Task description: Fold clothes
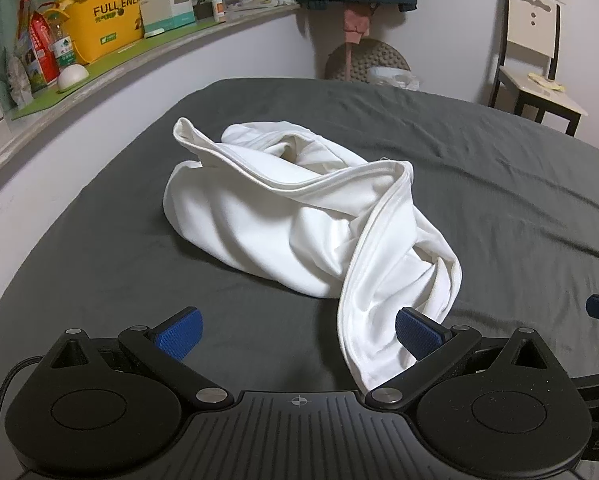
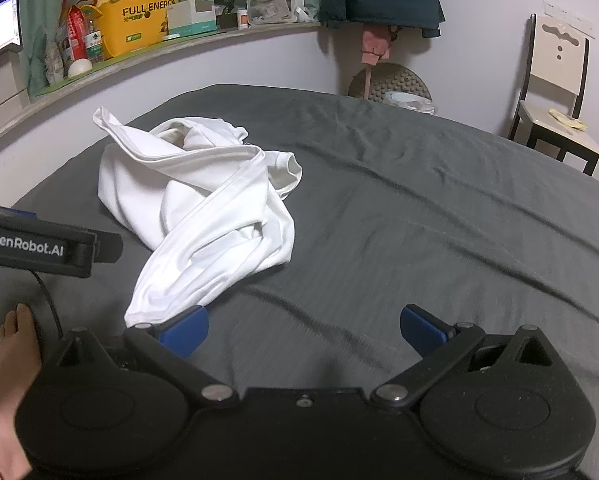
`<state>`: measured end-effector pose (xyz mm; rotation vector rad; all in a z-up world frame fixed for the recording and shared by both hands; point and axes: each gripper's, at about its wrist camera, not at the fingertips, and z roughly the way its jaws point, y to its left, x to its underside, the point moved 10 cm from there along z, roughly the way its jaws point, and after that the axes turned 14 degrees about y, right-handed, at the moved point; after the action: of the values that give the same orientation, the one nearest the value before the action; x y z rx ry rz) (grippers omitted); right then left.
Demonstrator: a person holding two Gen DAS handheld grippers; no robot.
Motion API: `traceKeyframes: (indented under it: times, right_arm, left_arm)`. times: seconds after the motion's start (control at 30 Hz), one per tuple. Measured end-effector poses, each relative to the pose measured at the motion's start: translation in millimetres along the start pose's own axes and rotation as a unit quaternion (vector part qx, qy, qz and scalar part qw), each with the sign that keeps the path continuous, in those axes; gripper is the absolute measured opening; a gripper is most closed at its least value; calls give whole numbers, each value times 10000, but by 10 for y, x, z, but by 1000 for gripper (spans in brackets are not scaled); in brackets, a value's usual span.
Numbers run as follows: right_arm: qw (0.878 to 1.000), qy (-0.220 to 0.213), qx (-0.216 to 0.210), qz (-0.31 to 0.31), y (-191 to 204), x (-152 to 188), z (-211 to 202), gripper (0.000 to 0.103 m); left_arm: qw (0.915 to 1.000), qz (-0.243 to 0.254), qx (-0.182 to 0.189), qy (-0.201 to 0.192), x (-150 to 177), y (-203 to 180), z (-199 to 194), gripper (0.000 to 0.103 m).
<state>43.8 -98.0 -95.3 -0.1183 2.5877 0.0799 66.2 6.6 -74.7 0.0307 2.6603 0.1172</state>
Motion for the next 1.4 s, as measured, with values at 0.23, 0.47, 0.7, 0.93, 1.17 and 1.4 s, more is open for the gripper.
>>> traceKeyframes:
  times: [0.23, 0.47, 0.7, 0.93, 1.17, 1.4]
  right_arm:
    - [10000, 31, 1, -18, 33, 23, -22, 103]
    - [10000, 27, 5, -24, 51, 31, 2, 103]
    - [10000, 34, 8, -28, 64, 29, 3, 103]
    - [10000, 55, 0, -50, 69, 42, 12, 103]
    - [9999, 76, -8, -72, 74, 54, 20, 103]
    - [9999, 87, -13, -70, 79, 61, 23, 103]
  left_arm:
    - [10000, -31, -3, 18, 24, 12, -7, 103]
    - [10000, -62, 20, 49, 9, 32, 17, 103]
    - [10000, -49, 20, 54, 5, 15, 20, 103]
    - [10000, -59, 11, 72, 24, 11, 31, 103]
    - [10000, -60, 5, 67, 30, -1, 34, 103]
    - [9999, -72, 3, 71, 34, -4, 36, 103]
